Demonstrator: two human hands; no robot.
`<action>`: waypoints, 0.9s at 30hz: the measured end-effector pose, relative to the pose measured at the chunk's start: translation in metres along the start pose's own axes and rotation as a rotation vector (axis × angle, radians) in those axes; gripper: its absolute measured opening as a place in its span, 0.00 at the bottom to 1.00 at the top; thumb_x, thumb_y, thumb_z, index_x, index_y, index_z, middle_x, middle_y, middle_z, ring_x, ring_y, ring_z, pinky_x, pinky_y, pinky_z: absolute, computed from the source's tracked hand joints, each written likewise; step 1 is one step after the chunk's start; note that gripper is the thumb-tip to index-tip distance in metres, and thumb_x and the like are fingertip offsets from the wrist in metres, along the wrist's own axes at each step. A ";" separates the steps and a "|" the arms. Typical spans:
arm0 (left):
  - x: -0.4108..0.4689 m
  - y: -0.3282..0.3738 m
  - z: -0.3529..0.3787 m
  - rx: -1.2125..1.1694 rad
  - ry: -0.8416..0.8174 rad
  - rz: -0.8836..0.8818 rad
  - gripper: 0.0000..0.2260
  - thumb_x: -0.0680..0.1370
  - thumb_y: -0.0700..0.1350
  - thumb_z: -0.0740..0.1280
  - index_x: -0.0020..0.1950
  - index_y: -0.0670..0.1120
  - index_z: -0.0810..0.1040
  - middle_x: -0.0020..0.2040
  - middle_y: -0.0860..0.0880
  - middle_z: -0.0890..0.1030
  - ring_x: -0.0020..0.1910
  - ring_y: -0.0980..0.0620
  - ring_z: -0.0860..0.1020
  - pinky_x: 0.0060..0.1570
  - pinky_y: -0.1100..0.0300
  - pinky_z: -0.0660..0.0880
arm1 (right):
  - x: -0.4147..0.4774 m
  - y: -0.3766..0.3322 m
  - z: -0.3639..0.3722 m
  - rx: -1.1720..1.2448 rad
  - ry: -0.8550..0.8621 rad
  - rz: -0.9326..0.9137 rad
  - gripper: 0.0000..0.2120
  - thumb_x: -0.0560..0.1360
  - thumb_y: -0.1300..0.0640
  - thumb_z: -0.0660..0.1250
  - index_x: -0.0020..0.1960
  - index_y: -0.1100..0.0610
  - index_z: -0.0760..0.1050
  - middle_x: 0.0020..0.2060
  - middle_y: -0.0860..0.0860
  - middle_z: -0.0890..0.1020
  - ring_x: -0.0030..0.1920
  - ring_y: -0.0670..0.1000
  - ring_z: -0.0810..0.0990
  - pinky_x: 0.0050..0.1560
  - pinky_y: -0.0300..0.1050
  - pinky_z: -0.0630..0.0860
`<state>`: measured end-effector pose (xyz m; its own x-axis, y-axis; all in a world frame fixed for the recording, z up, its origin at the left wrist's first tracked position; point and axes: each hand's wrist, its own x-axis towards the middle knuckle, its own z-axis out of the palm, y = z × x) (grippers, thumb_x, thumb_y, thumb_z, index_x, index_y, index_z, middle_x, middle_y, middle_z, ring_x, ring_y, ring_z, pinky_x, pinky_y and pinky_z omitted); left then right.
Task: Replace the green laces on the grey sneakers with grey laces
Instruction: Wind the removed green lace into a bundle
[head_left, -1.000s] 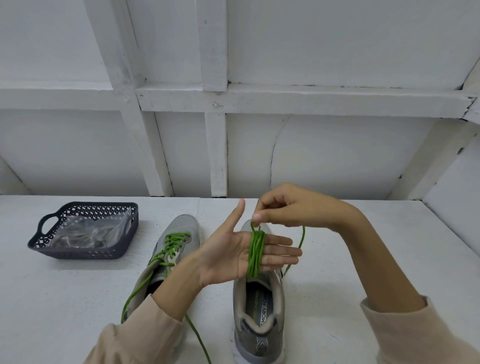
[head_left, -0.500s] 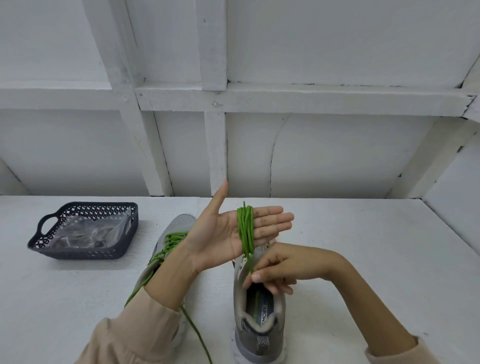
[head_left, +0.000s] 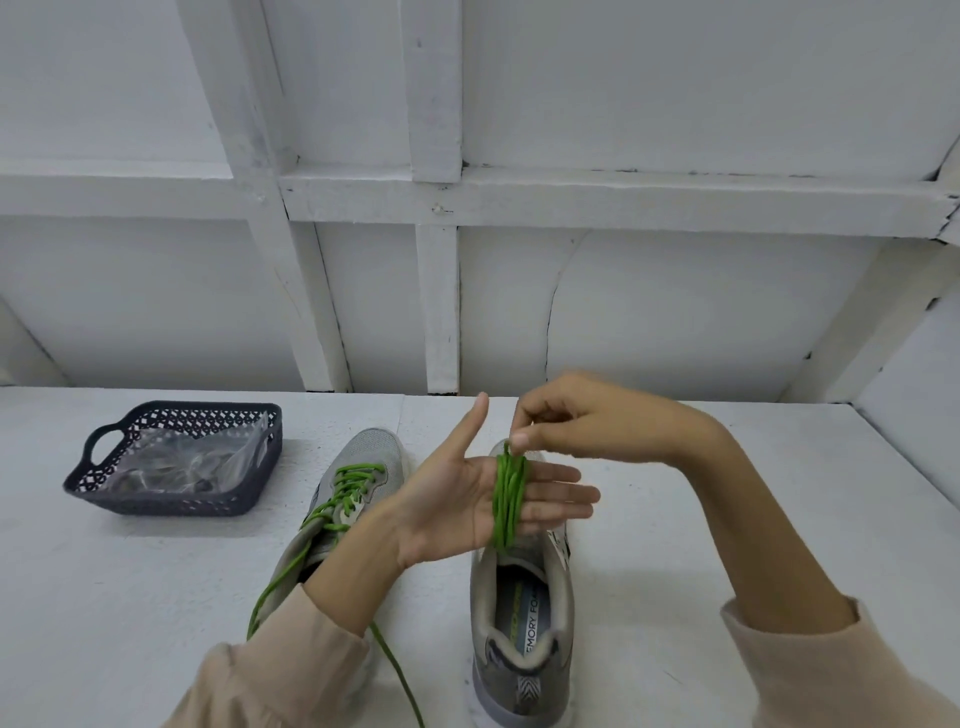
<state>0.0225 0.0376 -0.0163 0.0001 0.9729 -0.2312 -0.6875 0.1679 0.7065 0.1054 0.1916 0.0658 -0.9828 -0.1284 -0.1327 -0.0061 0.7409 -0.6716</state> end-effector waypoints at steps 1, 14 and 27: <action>0.000 0.001 -0.002 -0.013 0.024 0.019 0.45 0.76 0.72 0.47 0.73 0.34 0.66 0.69 0.33 0.71 0.70 0.38 0.70 0.75 0.48 0.58 | -0.004 -0.003 0.005 -0.024 0.016 -0.020 0.08 0.79 0.55 0.65 0.45 0.55 0.80 0.30 0.48 0.75 0.29 0.42 0.69 0.33 0.35 0.66; -0.002 0.007 0.008 0.045 0.147 0.263 0.20 0.82 0.47 0.55 0.70 0.38 0.70 0.67 0.42 0.77 0.67 0.48 0.75 0.67 0.55 0.71 | -0.027 0.016 0.088 0.500 0.279 0.074 0.10 0.78 0.57 0.67 0.49 0.63 0.83 0.27 0.50 0.76 0.25 0.47 0.71 0.30 0.32 0.68; 0.001 0.003 0.017 -0.317 0.123 0.532 0.18 0.83 0.43 0.53 0.64 0.37 0.77 0.67 0.39 0.76 0.65 0.45 0.77 0.66 0.53 0.71 | -0.022 0.009 0.121 0.812 0.952 0.006 0.04 0.72 0.62 0.72 0.44 0.61 0.78 0.30 0.55 0.81 0.27 0.52 0.77 0.29 0.41 0.74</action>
<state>0.0322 0.0414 -0.0029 -0.4718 0.8817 0.0088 -0.7523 -0.4077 0.5175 0.1497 0.1217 -0.0256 -0.7274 0.6518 0.2147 -0.2187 0.0764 -0.9728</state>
